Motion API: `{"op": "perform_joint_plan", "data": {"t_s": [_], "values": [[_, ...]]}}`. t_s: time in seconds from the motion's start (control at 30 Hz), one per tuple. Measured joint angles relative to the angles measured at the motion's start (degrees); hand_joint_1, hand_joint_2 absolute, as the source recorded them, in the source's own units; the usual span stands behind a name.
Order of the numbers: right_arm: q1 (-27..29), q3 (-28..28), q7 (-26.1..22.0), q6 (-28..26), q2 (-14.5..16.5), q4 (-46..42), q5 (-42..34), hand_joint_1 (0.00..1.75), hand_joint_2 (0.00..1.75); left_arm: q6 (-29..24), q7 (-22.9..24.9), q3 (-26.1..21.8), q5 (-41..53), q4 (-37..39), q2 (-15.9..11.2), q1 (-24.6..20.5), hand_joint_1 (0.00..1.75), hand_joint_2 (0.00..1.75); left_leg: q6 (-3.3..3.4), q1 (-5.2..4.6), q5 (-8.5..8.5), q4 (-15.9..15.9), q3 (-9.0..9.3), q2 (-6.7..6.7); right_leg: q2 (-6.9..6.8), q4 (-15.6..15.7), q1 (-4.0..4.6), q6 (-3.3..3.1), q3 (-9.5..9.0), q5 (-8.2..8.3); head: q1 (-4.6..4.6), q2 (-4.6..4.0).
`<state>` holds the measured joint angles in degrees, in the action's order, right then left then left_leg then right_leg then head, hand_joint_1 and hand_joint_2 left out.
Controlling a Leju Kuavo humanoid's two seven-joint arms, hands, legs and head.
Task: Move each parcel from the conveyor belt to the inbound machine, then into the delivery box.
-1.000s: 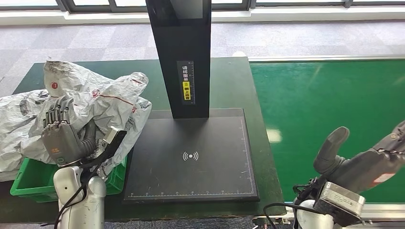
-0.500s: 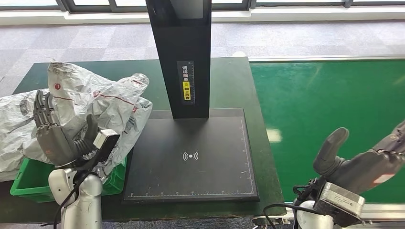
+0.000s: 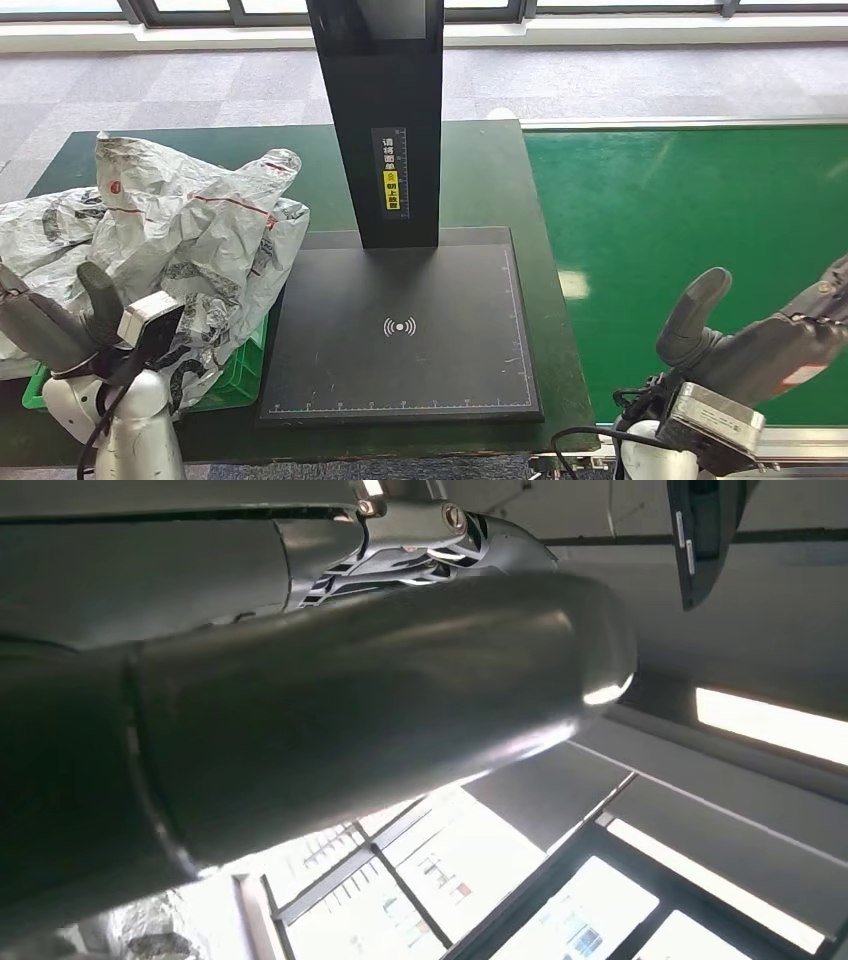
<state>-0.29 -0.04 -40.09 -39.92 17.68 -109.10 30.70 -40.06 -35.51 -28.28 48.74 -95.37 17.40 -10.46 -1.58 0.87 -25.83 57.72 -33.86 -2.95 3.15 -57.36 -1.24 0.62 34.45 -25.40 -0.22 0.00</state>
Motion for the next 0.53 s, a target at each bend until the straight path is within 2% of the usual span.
{"op": "perform_joint_plan", "data": {"t_s": [0.13, 0.4, 0.43, 0.5, 0.53], "values": [[-0.06, 0.0, 0.03, 0.01, 0.0, 0.63, -0.46, 0.0, 0.0, 0.0, -2.83, 0.25, -7.15, -0.5, 0.04, 0.16, 0.0, 0.0, 0.0, 0.0, 0.0, 0.0, 0.0, -0.02, -0.02, 0.0, 0.0, 0.0, -0.01, 0.0, 0.01, 0.0], [-0.11, 0.0, 0.04, 0.01, 0.0, 1.22, -0.68, 0.0, 0.0, 0.0, -3.19, 1.89, -11.53, -0.41, 0.09, 0.14, 0.0, 0.0, 0.0, 0.0, 0.0, 0.0, 0.0, -0.04, -0.04, 0.01, 0.0, 0.0, -0.01, 0.0, 0.02, 0.0], [-0.12, 0.0, 0.04, 0.01, 0.0, 1.38, -0.7, 0.0, 0.0, 0.0, -3.21, 2.93, -12.99, -0.31, 0.11, 0.19, 0.0, 0.44, 0.0, 0.0, 0.0, 0.0, 0.0, -0.07, -0.06, 0.01, 0.0, 0.0, -0.01, 0.0, 0.01, 0.0], [-0.16, 0.01, 0.03, 0.01, 0.0, 1.96, -1.05, 0.0, 0.87, 0.0, -3.27, 6.87, -16.0, 0.04, 0.13, 0.26, 0.0, 1.31, 0.01, 0.0, 0.0, 0.0, -0.02, -0.17, -0.16, 0.02, 0.0, 0.01, -0.05, 0.0, 0.02, 0.0], [-0.17, 0.01, 0.02, 0.01, 0.0, 2.14, -1.15, 0.0, 1.16, 0.0, -3.27, 8.1, -16.61, 0.13, 0.12, 0.27, 0.0, 1.75, 0.01, 0.0, 0.01, 0.0, -0.03, -0.21, -0.19, 0.02, 0.0, 0.01, -0.06, -0.01, 0.01, 0.0]]}}
